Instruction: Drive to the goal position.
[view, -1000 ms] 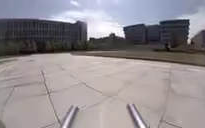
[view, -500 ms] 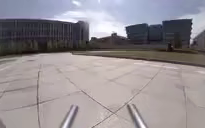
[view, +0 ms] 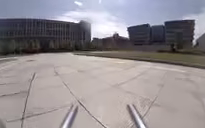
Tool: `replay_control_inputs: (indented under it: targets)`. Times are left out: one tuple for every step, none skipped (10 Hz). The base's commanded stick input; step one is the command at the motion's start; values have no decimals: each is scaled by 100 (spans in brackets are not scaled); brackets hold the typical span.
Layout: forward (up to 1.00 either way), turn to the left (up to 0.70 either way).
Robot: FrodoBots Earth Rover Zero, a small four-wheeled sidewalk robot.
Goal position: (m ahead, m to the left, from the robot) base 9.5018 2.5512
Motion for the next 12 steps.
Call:
replay_control_inputs:
  targets:
    - [70,0]
    - [70,0]
    - [70,0]
    - [70,0]
    - [70,0]
    - [70,0]
    - [70,0]
    - [70,0]
    - [70,0]
    - [70,0]
    - [70,0]
    - [70,0]
